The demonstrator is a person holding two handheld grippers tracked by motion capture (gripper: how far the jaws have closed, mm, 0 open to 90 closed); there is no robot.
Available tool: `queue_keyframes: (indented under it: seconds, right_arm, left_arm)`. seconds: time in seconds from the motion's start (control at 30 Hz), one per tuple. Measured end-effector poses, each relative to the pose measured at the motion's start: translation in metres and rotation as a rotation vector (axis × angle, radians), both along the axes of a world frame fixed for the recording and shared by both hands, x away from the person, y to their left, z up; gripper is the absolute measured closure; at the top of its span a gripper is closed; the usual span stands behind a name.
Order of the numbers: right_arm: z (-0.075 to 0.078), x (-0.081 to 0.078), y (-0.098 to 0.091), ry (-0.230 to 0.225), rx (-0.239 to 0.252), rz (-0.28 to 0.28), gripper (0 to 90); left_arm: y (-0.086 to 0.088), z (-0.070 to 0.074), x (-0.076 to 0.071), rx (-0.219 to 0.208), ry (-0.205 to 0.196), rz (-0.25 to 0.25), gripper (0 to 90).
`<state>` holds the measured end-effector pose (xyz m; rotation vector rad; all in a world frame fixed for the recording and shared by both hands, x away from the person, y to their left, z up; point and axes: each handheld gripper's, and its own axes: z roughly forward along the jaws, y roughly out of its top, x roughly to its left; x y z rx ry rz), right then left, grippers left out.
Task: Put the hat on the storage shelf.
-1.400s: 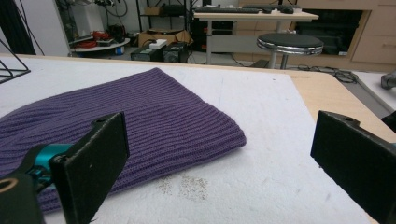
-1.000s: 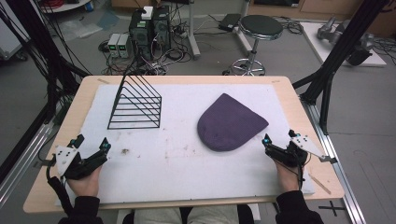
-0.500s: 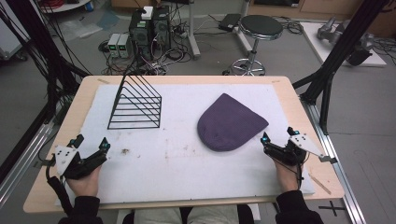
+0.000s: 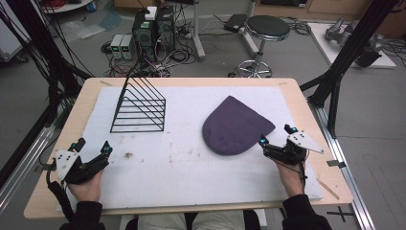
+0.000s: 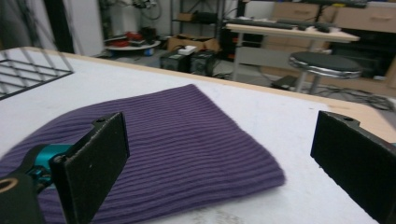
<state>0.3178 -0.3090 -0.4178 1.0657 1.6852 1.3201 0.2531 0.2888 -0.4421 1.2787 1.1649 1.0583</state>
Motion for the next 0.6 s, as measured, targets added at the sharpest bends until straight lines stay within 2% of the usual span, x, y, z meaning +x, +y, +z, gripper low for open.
queue_keyframes:
  seconds: [0.2, 0.47, 0.6]
  right_arm:
    - [0.006, 0.004, 0.011, 0.006, -0.013, 0.051, 3.4]
    - [0.009, 0.007, 0.018, 0.022, -0.012, 0.08, 3.4]
    - [0.01, 0.012, 0.023, 0.032, -0.017, 0.116, 3.4]
  left_arm:
    - [0.0, 0.0, 0.0, -0.003, -0.001, -0.003, 16.9]
    - [0.0, 0.0, 0.0, -0.003, -0.002, -0.002, 16.9]
    - [-0.001, 0.001, -0.001, -0.003, -0.005, -0.006, 16.9]
